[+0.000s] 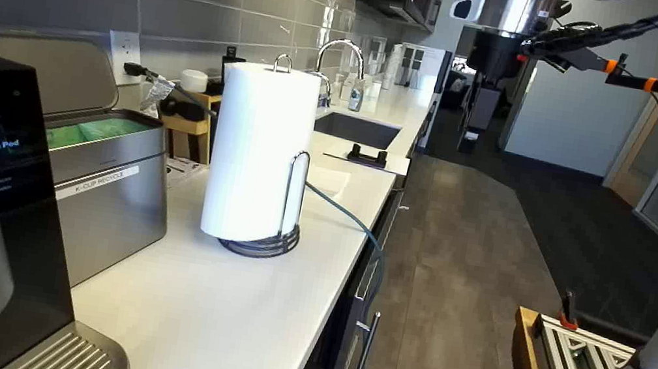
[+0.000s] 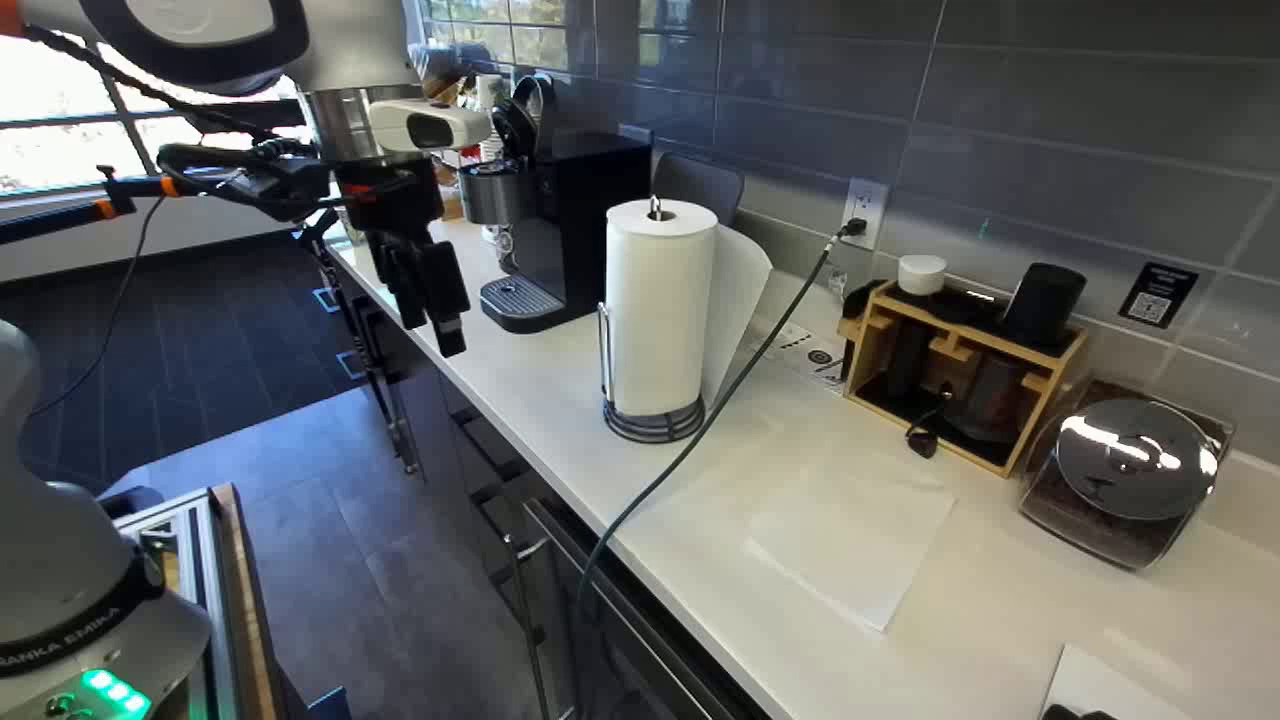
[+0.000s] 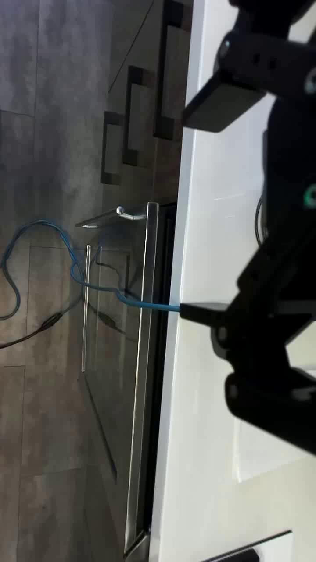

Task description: Move the paper towel to the left, then move the roll and holder to the right

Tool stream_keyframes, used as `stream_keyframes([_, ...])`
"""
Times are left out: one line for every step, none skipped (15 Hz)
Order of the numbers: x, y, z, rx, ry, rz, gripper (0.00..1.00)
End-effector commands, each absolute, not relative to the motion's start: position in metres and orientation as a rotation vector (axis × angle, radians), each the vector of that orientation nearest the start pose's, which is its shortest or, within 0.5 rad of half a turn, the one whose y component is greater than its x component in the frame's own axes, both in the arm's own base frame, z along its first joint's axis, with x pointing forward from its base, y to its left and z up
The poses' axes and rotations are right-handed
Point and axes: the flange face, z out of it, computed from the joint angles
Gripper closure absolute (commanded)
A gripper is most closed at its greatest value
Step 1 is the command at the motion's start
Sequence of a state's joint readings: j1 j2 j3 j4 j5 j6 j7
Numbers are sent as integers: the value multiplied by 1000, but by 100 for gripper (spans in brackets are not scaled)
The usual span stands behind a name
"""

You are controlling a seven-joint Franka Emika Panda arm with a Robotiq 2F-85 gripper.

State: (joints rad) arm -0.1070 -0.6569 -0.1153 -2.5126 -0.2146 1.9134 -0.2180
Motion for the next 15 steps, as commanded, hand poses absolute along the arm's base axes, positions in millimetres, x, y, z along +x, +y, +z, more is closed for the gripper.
stream_keyframes([347,-97,503,-3281,-138,-44,0])
stream_keyframes([347,-97,503,-3281,-138,-44,0])
stream_keyframes([347,-97,503,-3281,-138,-44,0])
stream_keyframes([347,-97,503,-3281,-138,-44,0])
stream_keyframes([347,-97,503,-3281,-138,-44,0])
stream_keyframes([347,-97,503,-3281,-138,-44,0])
stream_keyframes([347,-97,503,-3281,-138,-44,0])
stream_keyframes([347,-97,503,-3281,-138,-44,0])
stream_keyframes([347,-97,503,-3281,-138,-44,0])
stream_keyframes([347,-97,503,-3281,-138,-44,0])
stream_keyframes([347,-97,503,-3281,-138,-44,0])
stream_keyframes([347,-97,503,-3281,-138,-44,0])
stream_keyframes([347,-97,503,-3281,-138,-44,0])
stream_keyframes([347,-97,503,-3281,-138,-44,0])
stream_keyframes([350,-95,501,-3287,-134,-74,0])
